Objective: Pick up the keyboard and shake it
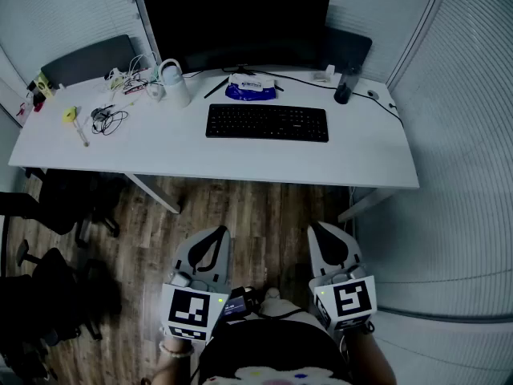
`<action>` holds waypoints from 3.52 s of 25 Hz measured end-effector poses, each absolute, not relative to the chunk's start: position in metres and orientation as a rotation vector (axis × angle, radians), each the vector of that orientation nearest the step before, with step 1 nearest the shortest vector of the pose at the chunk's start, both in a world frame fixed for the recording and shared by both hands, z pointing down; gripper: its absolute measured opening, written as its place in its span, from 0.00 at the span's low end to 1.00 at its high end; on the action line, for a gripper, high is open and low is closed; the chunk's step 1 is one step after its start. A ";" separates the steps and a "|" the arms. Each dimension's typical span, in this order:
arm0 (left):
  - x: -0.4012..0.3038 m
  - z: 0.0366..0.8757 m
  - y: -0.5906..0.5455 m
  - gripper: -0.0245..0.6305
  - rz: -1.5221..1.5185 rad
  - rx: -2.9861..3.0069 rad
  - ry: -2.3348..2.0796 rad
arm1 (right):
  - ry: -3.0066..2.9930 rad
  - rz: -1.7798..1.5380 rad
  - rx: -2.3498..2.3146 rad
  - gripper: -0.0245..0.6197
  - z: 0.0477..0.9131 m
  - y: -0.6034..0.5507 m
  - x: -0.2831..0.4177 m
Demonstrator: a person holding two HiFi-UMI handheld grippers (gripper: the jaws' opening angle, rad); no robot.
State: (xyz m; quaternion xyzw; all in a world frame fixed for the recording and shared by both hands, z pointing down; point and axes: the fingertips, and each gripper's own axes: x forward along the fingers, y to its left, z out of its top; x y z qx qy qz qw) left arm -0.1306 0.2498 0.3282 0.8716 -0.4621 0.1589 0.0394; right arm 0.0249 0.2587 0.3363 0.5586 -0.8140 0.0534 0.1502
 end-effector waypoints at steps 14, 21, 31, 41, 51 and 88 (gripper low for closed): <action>-0.110 0.330 0.257 0.06 0.475 2.668 -1.393 | -2.369 0.180 1.605 0.10 0.333 0.270 0.038; -0.104 0.327 0.260 0.06 0.495 2.658 -1.431 | -2.420 0.191 1.560 0.10 0.334 0.271 0.042; -0.094 0.321 0.266 0.06 0.453 2.612 -1.505 | -2.449 0.189 1.517 0.10 0.330 0.271 0.055; -0.076 0.316 0.273 0.06 0.440 2.653 -1.534 | -2.501 0.091 1.537 0.10 0.318 0.274 0.071; -0.064 0.317 0.269 0.06 0.434 2.674 -1.515 | -2.473 0.075 1.547 0.10 0.324 0.271 0.078; -0.085 0.325 -0.005 0.06 0.420 2.722 -1.356 | -2.318 0.142 1.645 0.10 0.331 0.029 0.065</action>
